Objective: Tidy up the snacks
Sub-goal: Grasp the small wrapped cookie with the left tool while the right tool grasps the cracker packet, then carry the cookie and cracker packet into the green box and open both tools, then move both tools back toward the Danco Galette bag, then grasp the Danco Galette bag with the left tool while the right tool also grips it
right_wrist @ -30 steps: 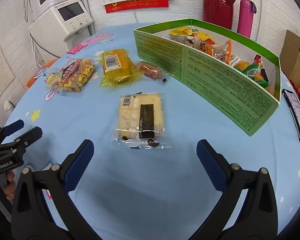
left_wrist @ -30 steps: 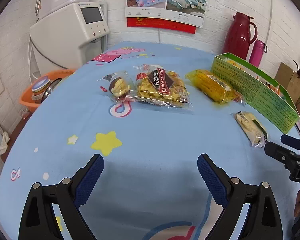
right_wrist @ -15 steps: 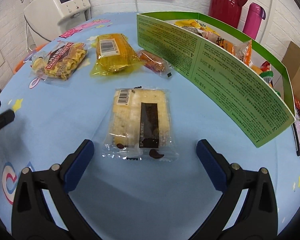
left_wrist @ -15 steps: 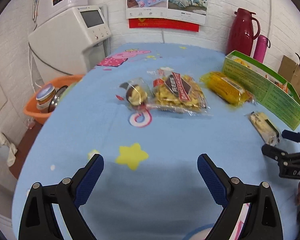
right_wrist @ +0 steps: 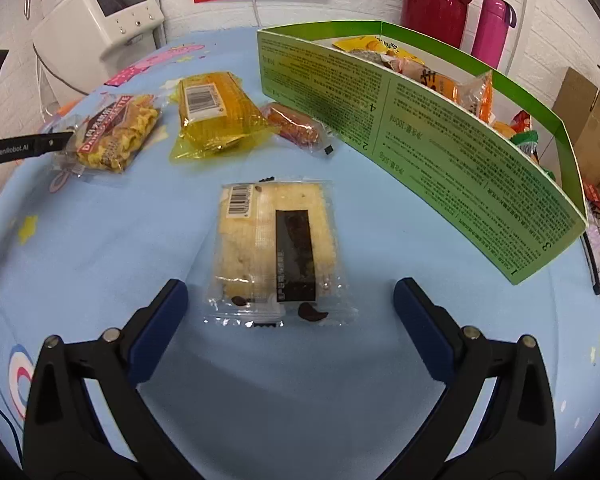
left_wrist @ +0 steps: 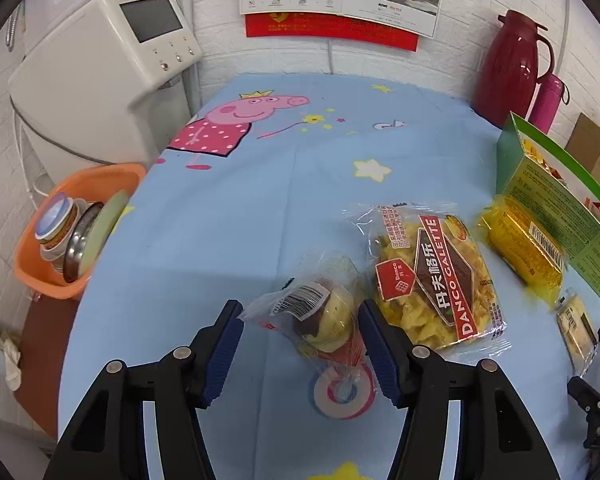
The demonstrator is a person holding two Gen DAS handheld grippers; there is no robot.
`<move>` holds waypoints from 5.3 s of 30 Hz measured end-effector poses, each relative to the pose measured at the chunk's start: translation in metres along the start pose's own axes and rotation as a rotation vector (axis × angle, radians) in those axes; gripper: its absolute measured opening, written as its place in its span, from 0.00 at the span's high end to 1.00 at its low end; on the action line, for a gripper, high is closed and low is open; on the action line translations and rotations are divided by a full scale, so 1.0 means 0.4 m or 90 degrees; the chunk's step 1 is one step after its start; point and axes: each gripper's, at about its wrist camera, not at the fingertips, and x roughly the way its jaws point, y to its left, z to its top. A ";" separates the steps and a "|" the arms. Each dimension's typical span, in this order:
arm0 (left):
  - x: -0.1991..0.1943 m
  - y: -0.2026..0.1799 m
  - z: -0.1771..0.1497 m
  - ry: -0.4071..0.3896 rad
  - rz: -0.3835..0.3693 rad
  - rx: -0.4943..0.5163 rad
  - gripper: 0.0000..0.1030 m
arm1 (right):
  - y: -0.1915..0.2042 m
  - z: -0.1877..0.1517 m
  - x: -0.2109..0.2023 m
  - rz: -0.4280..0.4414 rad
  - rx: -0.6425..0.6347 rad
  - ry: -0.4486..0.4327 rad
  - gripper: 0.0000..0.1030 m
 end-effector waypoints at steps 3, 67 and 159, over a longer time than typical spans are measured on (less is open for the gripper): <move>0.005 0.004 0.005 0.002 -0.024 -0.001 0.47 | -0.001 -0.001 0.002 0.002 0.007 0.000 0.00; -0.085 -0.710 0.252 -0.062 -0.193 0.177 0.54 | -0.433 0.151 -0.175 0.008 0.171 -0.217 0.40; -0.066 -0.088 -0.074 0.049 -0.236 0.040 0.56 | 0.071 0.144 0.100 0.384 0.115 0.023 0.69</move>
